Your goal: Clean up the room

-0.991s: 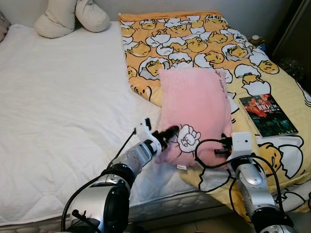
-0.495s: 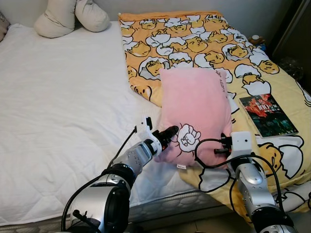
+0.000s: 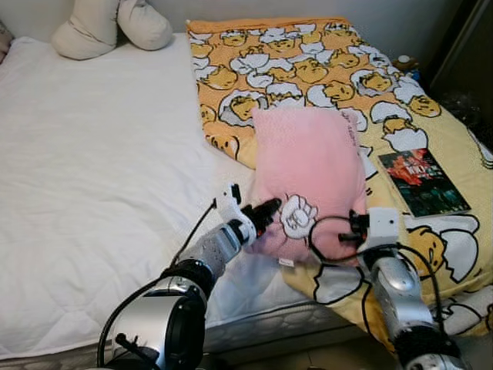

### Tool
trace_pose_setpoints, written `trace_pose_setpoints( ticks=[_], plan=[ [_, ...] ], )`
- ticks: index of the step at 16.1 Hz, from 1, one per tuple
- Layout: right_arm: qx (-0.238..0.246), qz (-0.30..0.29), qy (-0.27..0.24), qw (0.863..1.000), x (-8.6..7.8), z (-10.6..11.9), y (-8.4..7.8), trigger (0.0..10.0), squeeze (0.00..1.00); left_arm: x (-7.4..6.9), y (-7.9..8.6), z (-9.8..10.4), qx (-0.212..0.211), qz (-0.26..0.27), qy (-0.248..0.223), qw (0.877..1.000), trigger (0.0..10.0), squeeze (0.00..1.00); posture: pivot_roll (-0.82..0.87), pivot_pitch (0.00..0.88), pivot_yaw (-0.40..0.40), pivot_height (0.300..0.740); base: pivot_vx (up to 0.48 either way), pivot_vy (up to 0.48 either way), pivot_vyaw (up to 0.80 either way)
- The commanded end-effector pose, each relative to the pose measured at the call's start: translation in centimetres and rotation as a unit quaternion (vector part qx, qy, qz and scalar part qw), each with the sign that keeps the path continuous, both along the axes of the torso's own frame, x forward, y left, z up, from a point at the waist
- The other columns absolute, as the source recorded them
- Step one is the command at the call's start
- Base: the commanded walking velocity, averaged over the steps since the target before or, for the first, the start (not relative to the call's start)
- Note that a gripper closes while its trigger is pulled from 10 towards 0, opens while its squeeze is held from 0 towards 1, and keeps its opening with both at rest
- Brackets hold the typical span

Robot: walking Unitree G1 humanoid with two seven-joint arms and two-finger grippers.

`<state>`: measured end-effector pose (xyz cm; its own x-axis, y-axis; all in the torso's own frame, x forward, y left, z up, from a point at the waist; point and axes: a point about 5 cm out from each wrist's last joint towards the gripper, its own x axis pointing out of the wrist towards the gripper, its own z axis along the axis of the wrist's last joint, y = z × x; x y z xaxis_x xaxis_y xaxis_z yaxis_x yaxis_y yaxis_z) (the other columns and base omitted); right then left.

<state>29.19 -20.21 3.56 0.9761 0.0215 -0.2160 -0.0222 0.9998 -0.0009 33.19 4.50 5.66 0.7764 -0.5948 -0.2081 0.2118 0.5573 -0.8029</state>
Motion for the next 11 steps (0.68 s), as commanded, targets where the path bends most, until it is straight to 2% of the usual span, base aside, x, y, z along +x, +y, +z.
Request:
trace_pose_setpoints(
  ticks=[1,8,9,10,11],
  plan=[
    [0.016,0.015,0.001,1.000,0.4,0.2,0.7,0.0,0.00,-1.1,-6.0,2.0,-0.075,-0.051,-0.012,0.996,0.0,0.00,-0.15,0.000,0.037,0.740,0.000,0.000,0.00],
    [0.020,0.014,0.002,1.000,0.6,0.3,0.7,0.0,0.00,-1.1,-6.1,2.0,-0.079,-0.052,-0.015,0.995,0.0,0.00,-0.15,0.000,0.033,0.740,0.000,0.000,0.00],
    [0.023,0.016,0.001,1.000,0.7,0.4,0.7,0.0,0.00,-1.3,-6.1,1.8,-0.068,-0.054,-0.018,0.996,0.0,0.00,-0.15,0.000,0.030,0.740,0.000,0.000,0.00],
    [0.023,0.023,-0.004,0.999,0.9,0.6,1.0,0.0,0.00,-1.3,-4.8,0.9,-0.019,-0.048,-0.033,0.998,0.0,0.00,-0.13,0.000,0.030,0.740,0.000,0.000,0.00],
    [0.023,0.023,-0.004,0.999,0.9,0.6,1.0,0.0,0.00,-1.3,-4.8,0.9,-0.019,-0.048,-0.033,0.998,0.0,0.00,-0.13,0.000,0.030,0.740,0.000,0.000,0.00]
  ],
)
